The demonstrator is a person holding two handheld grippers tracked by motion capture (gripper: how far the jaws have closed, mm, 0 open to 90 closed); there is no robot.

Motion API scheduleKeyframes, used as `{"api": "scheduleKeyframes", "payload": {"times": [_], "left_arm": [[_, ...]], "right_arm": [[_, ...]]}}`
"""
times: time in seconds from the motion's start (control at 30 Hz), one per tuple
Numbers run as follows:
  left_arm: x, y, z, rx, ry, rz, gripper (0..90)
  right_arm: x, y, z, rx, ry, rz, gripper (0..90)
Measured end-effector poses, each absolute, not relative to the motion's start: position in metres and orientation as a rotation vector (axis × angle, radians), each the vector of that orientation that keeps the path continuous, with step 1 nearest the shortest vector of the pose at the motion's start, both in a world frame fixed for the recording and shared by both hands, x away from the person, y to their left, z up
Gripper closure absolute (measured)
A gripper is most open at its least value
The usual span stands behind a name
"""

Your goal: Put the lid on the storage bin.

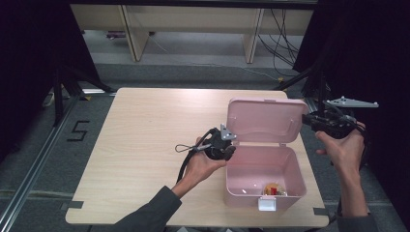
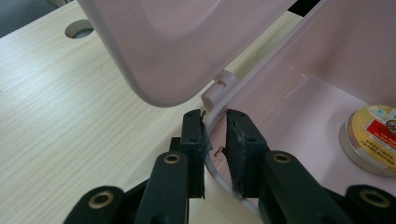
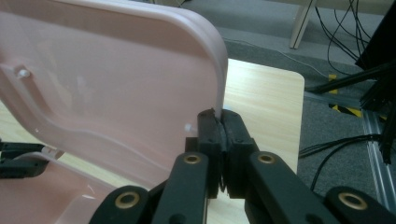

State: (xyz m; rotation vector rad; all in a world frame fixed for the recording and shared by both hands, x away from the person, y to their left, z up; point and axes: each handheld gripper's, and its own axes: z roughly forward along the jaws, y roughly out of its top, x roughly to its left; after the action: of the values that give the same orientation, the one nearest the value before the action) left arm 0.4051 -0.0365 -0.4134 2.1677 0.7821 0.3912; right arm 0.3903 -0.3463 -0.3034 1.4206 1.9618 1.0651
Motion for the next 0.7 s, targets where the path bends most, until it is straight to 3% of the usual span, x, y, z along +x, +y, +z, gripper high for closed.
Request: {"api": "scheduleKeyframes", "payload": {"times": [0.7], "left_arm": [[0.402, -0.034, -0.419, 2.115, 0.782, 0.412, 76.0]], "right_arm": [[0.344, -0.349, -0.309, 1.311, 1.958, 1.056, 88.2]]}}
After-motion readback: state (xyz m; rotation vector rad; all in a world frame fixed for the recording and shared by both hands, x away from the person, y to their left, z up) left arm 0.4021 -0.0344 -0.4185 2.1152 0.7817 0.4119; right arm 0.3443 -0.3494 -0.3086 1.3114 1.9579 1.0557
